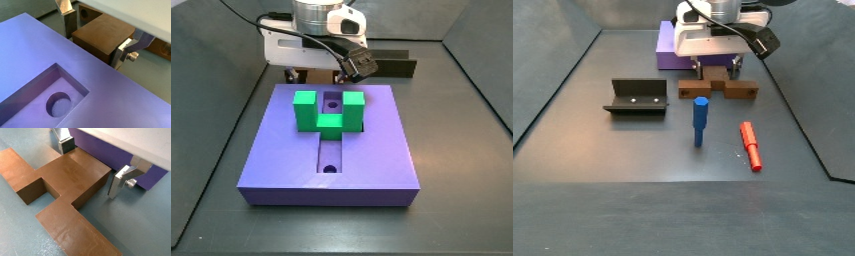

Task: Pick up the brown object. Move up. Place the brown object on the fixture. Regrasp the brown object. Move to above the board. Insert the brown object.
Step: Pick up the brown object.

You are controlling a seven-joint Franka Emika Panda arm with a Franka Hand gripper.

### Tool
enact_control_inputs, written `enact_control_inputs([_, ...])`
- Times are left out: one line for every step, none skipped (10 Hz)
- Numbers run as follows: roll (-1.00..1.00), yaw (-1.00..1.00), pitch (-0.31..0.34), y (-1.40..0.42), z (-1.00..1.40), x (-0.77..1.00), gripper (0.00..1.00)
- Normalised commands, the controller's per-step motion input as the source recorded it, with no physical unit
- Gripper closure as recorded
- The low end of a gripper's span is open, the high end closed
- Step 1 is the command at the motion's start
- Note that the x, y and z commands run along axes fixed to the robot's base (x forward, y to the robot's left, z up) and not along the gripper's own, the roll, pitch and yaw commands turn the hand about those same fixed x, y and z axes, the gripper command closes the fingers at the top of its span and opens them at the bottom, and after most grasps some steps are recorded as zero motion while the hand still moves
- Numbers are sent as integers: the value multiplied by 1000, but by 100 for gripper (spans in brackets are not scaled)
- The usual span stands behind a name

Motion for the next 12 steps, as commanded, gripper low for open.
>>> enact_control_inputs([0, 0, 0, 0, 0, 0, 0])
enact_control_inputs([0, 0, 0, 0, 0, 0, 100])
enact_control_inputs([0, 0, 0, 0, 0, 0, 100])
enact_control_inputs([0, 0, 0, 0, 0, 0, 100])
enact_control_inputs([0, 0, 0, 0, 0, 0, 100])
enact_control_inputs([0, 0, 0, 0, 0, 0, 100])
enact_control_inputs([0, 0, 0, 0, 0, 0, 100])
enact_control_inputs([0, 0, 0, 0, 0, 0, 100])
enact_control_inputs([0, 0, 0, 0, 0, 0, 100])
enact_control_inputs([0, 0, 0, 0, 0, 0, 100])
enact_control_inputs([0, 0, 0, 0, 0, 0, 100])
enact_control_inputs([0, 0, 0, 0, 0, 0, 100])
